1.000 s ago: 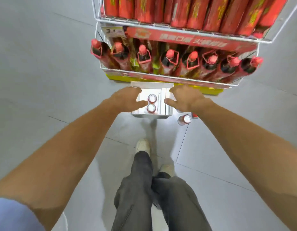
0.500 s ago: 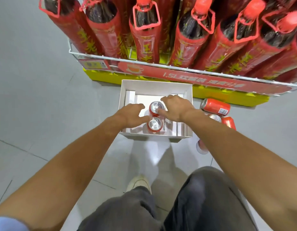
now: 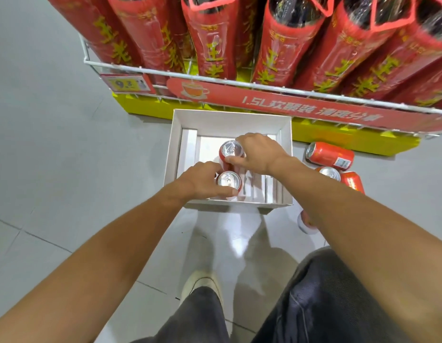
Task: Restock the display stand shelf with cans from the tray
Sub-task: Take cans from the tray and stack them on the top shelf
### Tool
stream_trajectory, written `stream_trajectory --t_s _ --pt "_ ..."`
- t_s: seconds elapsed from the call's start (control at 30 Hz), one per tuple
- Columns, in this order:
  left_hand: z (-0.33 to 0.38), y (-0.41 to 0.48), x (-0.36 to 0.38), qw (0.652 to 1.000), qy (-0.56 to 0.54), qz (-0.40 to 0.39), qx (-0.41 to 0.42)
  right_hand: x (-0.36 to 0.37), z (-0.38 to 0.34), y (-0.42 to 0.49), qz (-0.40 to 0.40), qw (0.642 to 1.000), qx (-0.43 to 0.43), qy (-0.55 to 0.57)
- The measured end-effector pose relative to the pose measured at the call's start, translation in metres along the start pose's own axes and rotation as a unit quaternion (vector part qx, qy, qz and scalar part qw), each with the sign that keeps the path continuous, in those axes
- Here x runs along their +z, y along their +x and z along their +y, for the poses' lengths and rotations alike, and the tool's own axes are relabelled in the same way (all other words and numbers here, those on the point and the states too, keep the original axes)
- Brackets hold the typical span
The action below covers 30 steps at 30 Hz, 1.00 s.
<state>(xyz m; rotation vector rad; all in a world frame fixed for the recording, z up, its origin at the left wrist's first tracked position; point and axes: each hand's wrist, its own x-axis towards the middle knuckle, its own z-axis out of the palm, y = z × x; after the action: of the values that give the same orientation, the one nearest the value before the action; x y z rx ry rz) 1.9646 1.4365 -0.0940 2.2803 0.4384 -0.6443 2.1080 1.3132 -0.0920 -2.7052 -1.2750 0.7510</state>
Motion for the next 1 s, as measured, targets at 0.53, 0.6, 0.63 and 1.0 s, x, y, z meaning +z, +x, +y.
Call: stream_trajectory --t_s 0.53,0.6,0.63,1.0 --pt "-0.005 0.022 0.005 0.989 -0.094 0.112 -0.025 0.015 0.006 0.042 0.049 0.976 0.091 0.191" --pt "-0.003 0.024 0.007 0.988 -0.103 0.114 -0.021 0.016 0.004 0.044 0.053 0.973 0.093 0.204" --pt "-0.004 0.025 0.006 0.987 -0.110 0.116 -0.021 0.017 0.003 0.045 0.054 0.972 0.093 0.210" --pt "-0.020 0.040 0.005 0.976 -0.172 0.120 -0.052 0.026 0.010 0.052 0.069 0.962 0.082 0.249"
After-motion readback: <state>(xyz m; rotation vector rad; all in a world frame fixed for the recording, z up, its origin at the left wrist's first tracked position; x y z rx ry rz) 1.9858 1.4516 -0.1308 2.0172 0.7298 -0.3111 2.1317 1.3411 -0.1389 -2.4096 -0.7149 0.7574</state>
